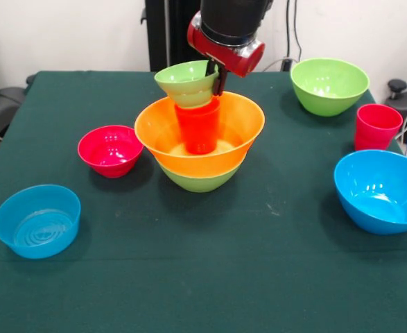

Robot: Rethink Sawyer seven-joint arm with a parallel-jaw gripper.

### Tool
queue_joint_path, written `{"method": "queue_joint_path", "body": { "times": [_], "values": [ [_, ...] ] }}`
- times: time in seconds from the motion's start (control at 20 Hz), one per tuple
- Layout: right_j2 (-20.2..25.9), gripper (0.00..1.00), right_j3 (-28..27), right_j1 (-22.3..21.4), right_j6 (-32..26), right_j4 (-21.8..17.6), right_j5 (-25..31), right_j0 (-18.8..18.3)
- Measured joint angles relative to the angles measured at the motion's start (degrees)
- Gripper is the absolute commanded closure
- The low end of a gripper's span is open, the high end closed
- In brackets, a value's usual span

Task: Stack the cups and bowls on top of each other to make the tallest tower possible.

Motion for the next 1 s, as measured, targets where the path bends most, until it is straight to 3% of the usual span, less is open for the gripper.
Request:
{"method": "queue_joint_path", "body": {
  "times": [1.0],
  "values": [
    [0.0,1.0,1.3,0.0,0.0,0.0,-2.1,0.5]
  ]
}}
